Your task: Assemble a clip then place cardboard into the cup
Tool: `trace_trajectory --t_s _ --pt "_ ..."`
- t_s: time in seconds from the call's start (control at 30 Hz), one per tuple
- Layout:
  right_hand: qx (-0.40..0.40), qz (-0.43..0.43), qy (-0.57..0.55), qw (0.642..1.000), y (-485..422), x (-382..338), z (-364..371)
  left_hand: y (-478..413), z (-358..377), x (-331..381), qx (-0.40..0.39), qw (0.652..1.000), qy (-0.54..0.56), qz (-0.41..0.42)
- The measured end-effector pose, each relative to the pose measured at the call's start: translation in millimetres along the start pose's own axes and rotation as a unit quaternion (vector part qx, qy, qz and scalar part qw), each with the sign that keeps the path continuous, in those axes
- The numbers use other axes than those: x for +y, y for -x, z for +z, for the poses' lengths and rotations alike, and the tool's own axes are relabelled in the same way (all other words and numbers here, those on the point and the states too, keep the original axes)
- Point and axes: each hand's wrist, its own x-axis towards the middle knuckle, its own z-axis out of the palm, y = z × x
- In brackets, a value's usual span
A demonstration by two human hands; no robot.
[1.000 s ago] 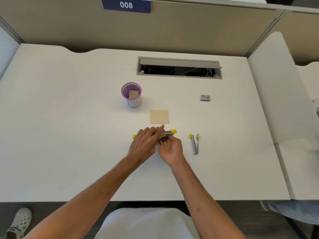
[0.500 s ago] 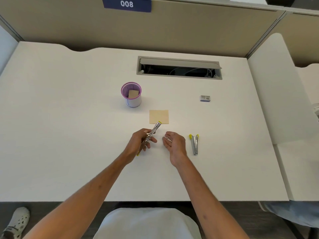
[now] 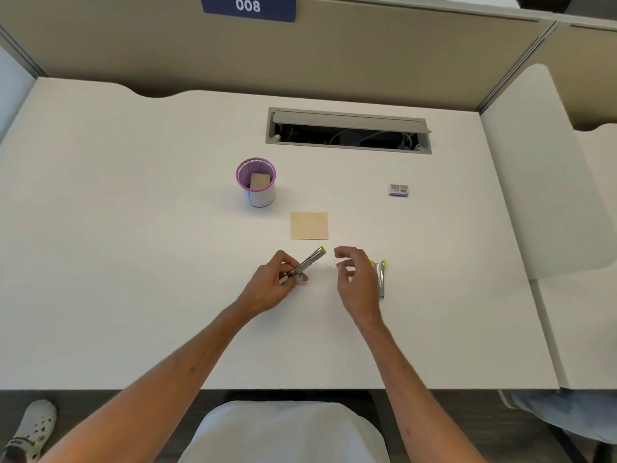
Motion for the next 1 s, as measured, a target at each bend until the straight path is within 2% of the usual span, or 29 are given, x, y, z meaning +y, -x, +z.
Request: trace_trajectory --t_s 0.07,0.13,0.3,0.43,0.63,1.0 --pt "-0.062 -0.101 0.084 0.989 5 5 -1 0 1 -2 -0.005 0.998 -0.054 0.036" --pt "-0.096 -0.147 0.15 0.973 8 11 -2 1 2 -3 0.001 0.992 -0.097 0.078" --pt "-0.101 -0.157 0.204 0.961 9 15 -3 2 0 -6 0.015 0.975 -0.169 0.141" --pt "-0.103 -0.169 0.227 0.954 9 18 -2 1 5 -8 0.06 0.953 -0.248 0.162" --pt "-0.096 -0.156 0.262 0.947 18 25 0 4 16 -10 0.106 0.952 -0.24 0.157" --pt "-0.104 -0.135 0.264 0.949 17 26 0 1 19 -16 0.078 0.957 -0.237 0.146"
